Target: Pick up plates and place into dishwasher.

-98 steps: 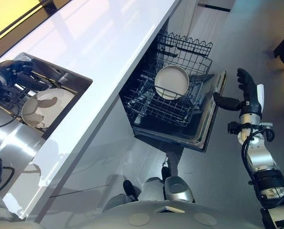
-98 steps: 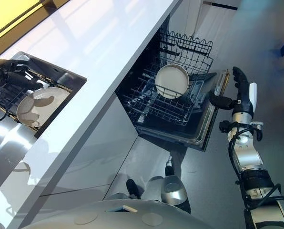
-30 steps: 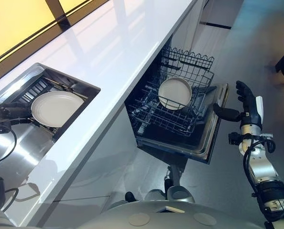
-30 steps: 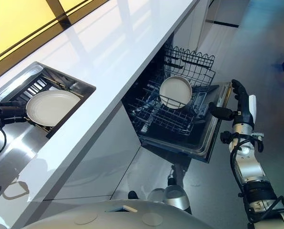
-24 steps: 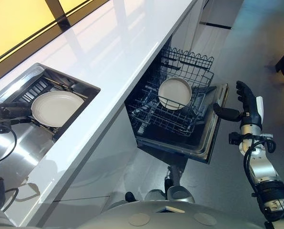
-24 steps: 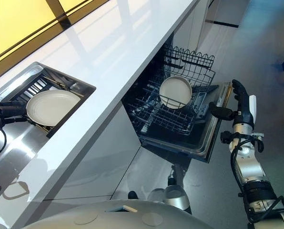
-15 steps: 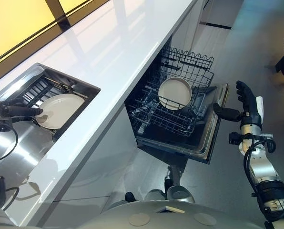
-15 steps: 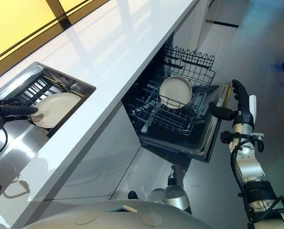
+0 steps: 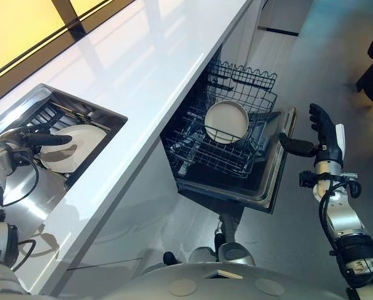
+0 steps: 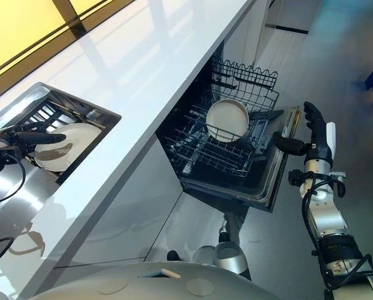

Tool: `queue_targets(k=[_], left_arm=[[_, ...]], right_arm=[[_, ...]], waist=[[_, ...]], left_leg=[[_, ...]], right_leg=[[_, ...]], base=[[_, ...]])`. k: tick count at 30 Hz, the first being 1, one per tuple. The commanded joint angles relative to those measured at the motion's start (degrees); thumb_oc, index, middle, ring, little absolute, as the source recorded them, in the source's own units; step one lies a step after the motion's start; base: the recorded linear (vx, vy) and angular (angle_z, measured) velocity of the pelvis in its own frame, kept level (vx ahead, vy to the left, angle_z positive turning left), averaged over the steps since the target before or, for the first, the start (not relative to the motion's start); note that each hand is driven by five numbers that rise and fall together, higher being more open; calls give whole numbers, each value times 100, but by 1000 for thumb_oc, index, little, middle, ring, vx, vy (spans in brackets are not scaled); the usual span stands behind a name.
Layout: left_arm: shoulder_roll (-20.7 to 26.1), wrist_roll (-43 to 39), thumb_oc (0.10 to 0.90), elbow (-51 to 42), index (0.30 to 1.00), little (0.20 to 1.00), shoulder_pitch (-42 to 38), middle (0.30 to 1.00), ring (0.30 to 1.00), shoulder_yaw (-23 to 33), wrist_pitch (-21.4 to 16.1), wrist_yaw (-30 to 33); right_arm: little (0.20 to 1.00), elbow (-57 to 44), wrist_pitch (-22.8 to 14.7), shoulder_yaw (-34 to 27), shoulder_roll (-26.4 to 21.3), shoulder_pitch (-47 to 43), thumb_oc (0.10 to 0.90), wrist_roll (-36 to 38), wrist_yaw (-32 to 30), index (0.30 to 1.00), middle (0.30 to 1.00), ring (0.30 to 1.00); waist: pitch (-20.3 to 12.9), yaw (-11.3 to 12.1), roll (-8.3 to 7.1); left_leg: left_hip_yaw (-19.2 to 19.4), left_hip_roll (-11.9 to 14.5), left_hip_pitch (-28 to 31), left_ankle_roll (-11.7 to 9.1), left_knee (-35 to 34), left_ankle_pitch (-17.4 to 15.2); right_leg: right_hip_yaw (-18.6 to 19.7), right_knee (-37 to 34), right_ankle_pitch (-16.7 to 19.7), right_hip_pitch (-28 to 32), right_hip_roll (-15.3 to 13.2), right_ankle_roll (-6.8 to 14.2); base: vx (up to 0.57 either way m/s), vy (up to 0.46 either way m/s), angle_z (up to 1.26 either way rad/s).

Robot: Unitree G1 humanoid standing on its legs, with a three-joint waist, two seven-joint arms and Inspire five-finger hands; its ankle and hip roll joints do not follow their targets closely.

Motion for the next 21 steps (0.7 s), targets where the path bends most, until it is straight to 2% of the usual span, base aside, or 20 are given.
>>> queue_targets(k=[1, 5, 9, 19, 20, 21], left_arm=[[559, 880, 800, 176, 900, 900, -931, 900, 900, -278, -535, 56], [702, 1159, 800, 549, 900, 900, -987, 900, 900, -355, -342, -449], [608, 709, 800, 653, 900, 900, -742, 900, 900, -216, -54, -978], [405, 107, 800, 517, 900, 900, -215, 900, 900, 144, 115, -1360], [381, -73, 649, 461, 771, 749, -189, 771, 771, 162, 158, -1363], [375, -113, 545, 441, 681, 645, -177, 681, 681, 167, 169, -1357]], right_arm=[[900, -516, -374, -135, -350, -713, 800, -40, -38, 900, 900, 900], [900, -590, -240, -119, -417, -683, 800, 6, -14, 900, 900, 900], [900, -598, -233, -120, -382, -642, 800, -55, -47, 900, 900, 900], [900, -608, -315, -185, -338, -576, 800, -221, 49, 900, 900, 900], [900, -619, -321, -185, -326, -565, 800, -239, 52, 900, 900, 900], [900, -621, -322, -182, -324, -562, 800, -245, 51, 900, 900, 900]], waist=[[-261, -32, 172], [-225, -65, 185], [-173, -67, 218], [-111, -54, 295], [-105, -49, 300], [-104, -49, 301]], left_leg=[[-257, -362, -319, 22, 108, -261], [-263, -383, -342, 44, 122, -270], [-270, -390, -362, 53, 147, -282], [-303, -401, -385, 42, 175, -278], [-303, -400, -384, 43, 175, -278], [-302, -399, -383, 43, 175, -278]], right_leg=[[-340, 572, -572, -134, 224, 514], [-322, 579, -567, -160, 221, 517], [-318, 622, -585, -189, 205, 523], [-360, 718, -646, -218, 187, 523], [-360, 722, -650, -217, 185, 523], [-360, 723, -651, -216, 185, 523]], base=[[79, 21, 0], [69, 26, 0], [24, 18, -1], [29, 25, -1], [9, 17, -4], [10, 18, -4]])
